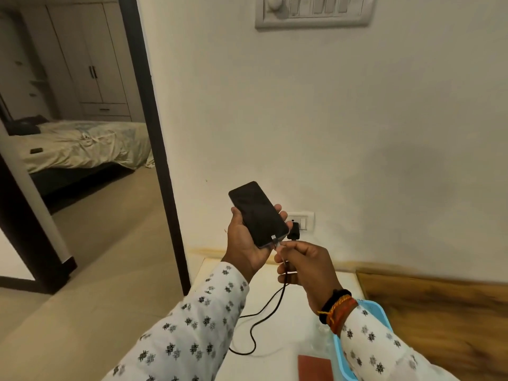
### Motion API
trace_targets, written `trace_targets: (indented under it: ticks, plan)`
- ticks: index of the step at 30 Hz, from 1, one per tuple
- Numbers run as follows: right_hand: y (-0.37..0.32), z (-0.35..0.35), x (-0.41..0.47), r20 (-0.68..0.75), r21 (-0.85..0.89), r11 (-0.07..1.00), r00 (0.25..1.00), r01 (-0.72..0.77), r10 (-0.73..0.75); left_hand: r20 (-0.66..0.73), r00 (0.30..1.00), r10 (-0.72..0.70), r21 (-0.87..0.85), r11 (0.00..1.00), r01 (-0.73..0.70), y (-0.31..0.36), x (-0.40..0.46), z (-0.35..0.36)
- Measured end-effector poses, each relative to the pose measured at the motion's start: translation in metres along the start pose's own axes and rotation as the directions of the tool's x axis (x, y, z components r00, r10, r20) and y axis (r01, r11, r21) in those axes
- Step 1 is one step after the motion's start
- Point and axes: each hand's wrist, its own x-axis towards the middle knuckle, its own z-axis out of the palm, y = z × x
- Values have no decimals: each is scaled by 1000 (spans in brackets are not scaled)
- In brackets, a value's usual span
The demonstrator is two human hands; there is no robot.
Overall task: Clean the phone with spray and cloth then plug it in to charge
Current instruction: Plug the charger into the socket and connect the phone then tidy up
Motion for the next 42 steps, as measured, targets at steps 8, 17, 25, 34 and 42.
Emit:
trace_targets:
  ticks: [8, 17, 25, 34, 42]
  plan:
    - [5, -1, -4, -28, -44, 999, 1000, 6, -8, -67, 996, 66, -30, 997, -69, -1, 0, -3]
    - [12, 0, -1, -63, -145, 987, 995, 66, -76, -71, 994, 78, 17, 997, -77, -4, 0, -9]
    - [22, -3, -4, -84, -94, 992, 992, 84, -92, -27, 994, 107, 165, 981, -101, -14, -5, -6]
    - [34, -8, 1, -101, -108, 985, 984, 134, -145, -65, 993, 98, 164, 983, -86, -27, -1, -10]
    - [54, -39, 64, -61, -206, 978, 998, -27, 14, -89, 973, 212, 182, 964, -194, -19, 24, -47]
